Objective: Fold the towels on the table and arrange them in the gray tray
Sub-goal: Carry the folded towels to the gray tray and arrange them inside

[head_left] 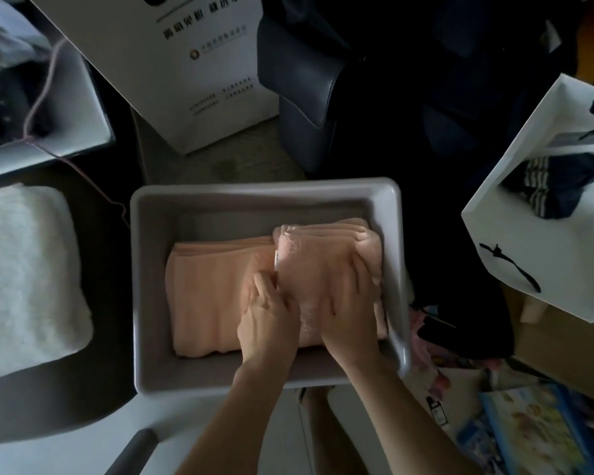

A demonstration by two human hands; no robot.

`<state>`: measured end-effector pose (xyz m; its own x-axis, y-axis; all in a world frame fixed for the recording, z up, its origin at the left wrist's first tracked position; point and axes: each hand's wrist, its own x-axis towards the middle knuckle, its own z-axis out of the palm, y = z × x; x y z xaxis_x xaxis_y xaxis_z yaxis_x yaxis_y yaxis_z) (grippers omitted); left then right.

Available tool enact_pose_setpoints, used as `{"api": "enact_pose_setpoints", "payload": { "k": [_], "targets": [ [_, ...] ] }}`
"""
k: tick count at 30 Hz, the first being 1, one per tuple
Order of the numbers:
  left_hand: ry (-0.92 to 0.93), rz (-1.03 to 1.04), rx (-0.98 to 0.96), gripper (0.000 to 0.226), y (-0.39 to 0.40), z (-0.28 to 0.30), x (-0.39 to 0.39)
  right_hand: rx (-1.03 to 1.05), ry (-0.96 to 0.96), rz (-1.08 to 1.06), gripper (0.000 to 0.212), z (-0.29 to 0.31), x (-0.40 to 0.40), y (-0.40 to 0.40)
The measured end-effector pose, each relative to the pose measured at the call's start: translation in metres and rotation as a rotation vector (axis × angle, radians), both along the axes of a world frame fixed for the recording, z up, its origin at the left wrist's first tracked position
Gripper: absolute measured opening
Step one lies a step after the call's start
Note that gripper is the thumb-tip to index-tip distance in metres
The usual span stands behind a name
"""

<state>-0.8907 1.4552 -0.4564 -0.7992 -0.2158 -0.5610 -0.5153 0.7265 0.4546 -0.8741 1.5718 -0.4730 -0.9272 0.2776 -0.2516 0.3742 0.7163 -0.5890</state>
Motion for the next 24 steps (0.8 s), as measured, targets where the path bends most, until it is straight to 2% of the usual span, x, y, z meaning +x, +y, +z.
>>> {"api": "enact_pose_setpoints", "payload": {
  "k": [2, 4, 7, 11, 14, 18, 20, 22, 24],
  "targets": [
    [0.149, -0.142, -0.036, 0.048, 0.001, 0.001, 0.001, 0.045, 0.118, 0.077, 0.064, 0.008, 0.005, -0.001],
    [0.179, -0.337, -0.102, 0.067, 0.000, -0.006, 0.003, 0.138, 0.075, 0.178, 0.073, 0.005, 0.007, 0.007],
    [0.038, -0.495, -0.155, 0.069, -0.008, -0.033, 0.009, 0.211, -0.051, 0.235, 0.064, -0.012, -0.003, 0.022],
    [0.003, -0.618, -0.344, 0.071, -0.015, -0.060, 0.011, 0.255, -0.173, 0.220, 0.073, -0.038, -0.013, 0.023],
    [0.008, -0.589, -0.339, 0.073, -0.013, -0.062, 0.005, 0.287, -0.238, 0.228, 0.074, -0.040, -0.015, 0.018],
    [0.147, -0.425, 0.037, 0.071, -0.024, -0.041, 0.013, 0.330, -0.286, 0.223, 0.073, -0.018, -0.010, 0.012],
    [0.178, -0.314, 0.094, 0.072, -0.033, -0.027, 0.027, 0.313, -0.212, 0.270, 0.070, -0.005, 0.000, 0.004],
    [0.048, -0.257, 0.070, 0.066, -0.038, -0.019, 0.037, 0.226, -0.116, 0.454, 0.067, -0.002, 0.016, -0.008],
    [-0.164, -0.358, 0.001, 0.065, -0.041, -0.021, 0.037, 0.196, -0.130, 0.619, 0.064, -0.008, 0.025, -0.018]
  ]
}}
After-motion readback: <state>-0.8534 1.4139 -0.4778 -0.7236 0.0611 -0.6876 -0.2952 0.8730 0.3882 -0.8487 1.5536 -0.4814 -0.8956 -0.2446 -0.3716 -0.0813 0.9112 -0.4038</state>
